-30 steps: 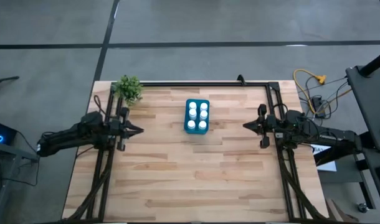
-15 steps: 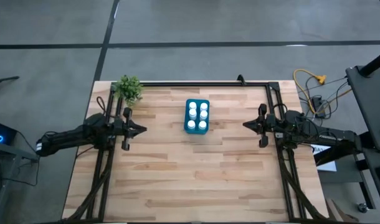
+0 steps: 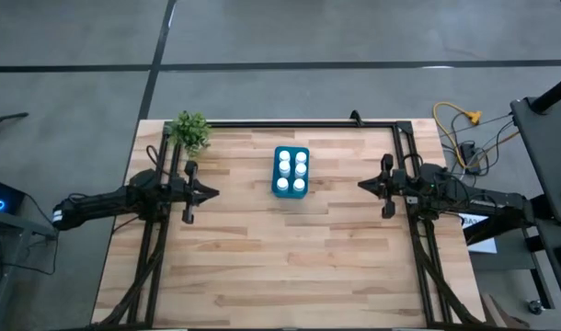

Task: Pick and place pill bottles into a basket
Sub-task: Return to Home Position

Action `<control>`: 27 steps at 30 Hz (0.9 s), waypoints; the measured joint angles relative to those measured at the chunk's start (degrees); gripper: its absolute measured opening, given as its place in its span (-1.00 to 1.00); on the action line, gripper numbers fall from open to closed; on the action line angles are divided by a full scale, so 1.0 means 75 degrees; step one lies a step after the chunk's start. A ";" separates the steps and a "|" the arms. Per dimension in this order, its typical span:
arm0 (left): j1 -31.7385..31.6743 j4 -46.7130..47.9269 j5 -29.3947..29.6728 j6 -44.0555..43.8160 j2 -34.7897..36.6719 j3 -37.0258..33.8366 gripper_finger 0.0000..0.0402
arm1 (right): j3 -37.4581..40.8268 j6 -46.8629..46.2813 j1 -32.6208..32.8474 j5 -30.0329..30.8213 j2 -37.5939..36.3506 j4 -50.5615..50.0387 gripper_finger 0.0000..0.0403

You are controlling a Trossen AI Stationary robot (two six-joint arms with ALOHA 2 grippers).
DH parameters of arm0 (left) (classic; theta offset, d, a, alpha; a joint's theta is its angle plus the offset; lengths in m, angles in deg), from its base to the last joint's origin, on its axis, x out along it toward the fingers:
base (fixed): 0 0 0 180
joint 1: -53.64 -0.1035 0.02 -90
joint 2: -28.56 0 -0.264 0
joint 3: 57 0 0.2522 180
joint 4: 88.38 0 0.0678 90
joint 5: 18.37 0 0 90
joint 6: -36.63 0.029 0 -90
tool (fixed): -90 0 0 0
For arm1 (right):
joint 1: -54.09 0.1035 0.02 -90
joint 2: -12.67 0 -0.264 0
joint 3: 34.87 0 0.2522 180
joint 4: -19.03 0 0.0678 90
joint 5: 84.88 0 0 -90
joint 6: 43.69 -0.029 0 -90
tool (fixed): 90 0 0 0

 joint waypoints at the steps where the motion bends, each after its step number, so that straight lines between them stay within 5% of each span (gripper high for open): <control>1: 0.0000 0.0001 0.0031 0.0000 -0.0008 0.0000 -0.96 | 0.0013 -0.0034 0.0000 0.0002 0.0000 0.0004 -0.96; 27: 0.0003 0.0023 0.0024 0.0006 -0.0055 0.0003 -0.96 | 0.1137 -0.0103 0.0000 0.0061 -0.0012 0.2197 -0.96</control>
